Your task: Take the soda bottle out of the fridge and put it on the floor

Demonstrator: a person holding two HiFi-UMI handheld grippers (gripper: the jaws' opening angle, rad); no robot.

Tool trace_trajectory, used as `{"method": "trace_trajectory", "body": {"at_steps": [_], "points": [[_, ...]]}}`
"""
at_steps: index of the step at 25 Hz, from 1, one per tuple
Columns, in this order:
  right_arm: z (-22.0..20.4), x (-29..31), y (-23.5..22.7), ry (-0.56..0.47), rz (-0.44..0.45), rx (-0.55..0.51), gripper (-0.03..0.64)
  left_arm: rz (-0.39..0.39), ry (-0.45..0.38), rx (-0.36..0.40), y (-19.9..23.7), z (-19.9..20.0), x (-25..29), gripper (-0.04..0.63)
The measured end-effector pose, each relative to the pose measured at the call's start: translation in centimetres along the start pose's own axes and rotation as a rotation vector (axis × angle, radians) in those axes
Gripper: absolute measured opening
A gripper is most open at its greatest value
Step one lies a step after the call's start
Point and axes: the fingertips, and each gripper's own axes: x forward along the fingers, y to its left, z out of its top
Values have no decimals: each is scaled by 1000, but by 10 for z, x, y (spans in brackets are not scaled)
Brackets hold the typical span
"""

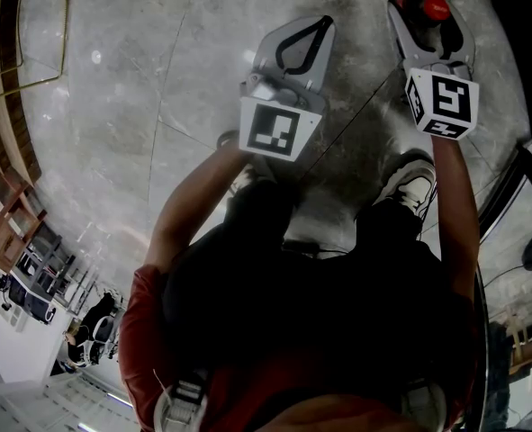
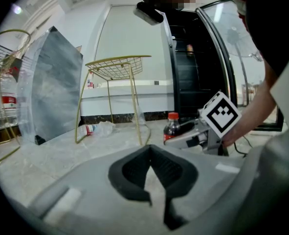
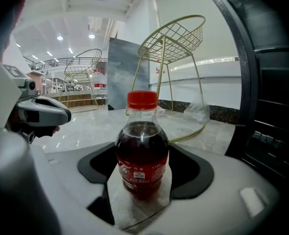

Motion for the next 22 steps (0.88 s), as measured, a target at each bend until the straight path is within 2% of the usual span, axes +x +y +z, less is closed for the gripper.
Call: {"method": "trace_trajectory", "body": {"at_steps": [22], "points": [[-8, -36, 9, 4, -13, 54, 307, 6, -6, -6, 2, 2, -1, -2]]}}
